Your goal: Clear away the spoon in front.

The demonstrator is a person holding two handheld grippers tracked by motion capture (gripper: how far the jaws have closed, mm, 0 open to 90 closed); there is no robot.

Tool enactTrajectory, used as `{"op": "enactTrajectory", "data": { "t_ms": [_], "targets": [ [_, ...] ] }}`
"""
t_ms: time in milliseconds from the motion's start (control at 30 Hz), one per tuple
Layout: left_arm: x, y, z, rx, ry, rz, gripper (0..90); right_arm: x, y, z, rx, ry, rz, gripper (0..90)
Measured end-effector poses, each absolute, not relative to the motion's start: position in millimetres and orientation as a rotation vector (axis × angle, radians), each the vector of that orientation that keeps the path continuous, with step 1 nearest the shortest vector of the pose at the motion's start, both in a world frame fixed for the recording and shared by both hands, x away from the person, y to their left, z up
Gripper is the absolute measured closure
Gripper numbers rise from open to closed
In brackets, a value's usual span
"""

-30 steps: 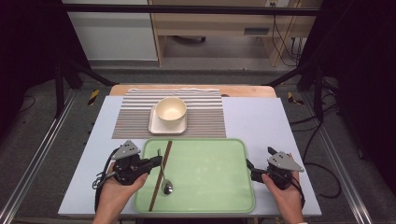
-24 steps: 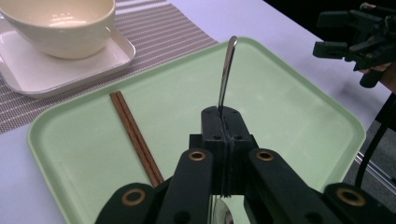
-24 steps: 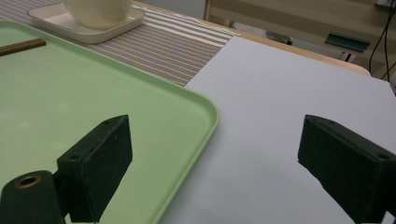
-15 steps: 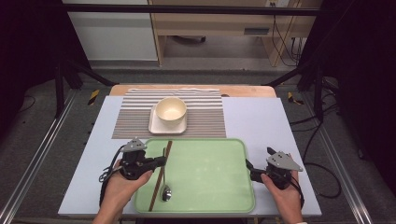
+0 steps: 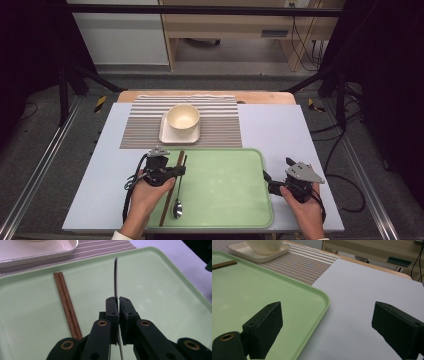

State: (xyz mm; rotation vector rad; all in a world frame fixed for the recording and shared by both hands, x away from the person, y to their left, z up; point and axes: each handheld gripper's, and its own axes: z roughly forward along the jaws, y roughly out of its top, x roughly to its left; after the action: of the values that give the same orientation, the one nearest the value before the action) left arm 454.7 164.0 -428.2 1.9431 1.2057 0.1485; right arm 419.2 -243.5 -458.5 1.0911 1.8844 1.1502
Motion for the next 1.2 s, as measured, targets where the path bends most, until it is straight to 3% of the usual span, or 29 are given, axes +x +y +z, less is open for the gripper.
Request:
{"op": "enactTrajectory", "data": {
  "t_ms": [167,500,1200],
  "targets": [
    [456.8,165.4,-433.8,1.926,1.237,0.151,83.4,419.3,-243.2,-458.4,1.091,1.885,1.152,9.8],
    [457.5,164.3,-435.8,1.906,1.282,0.177,65.2,419.2,-243.1,-458.5,1.090,1.886,1.150,9.8],
    [456.8,167.2,-430.3,1.892,1.256,0.274,51.2,419.3,-242.7,-458.3,1.085,1.886,1.151,9.8]
  ]
}}
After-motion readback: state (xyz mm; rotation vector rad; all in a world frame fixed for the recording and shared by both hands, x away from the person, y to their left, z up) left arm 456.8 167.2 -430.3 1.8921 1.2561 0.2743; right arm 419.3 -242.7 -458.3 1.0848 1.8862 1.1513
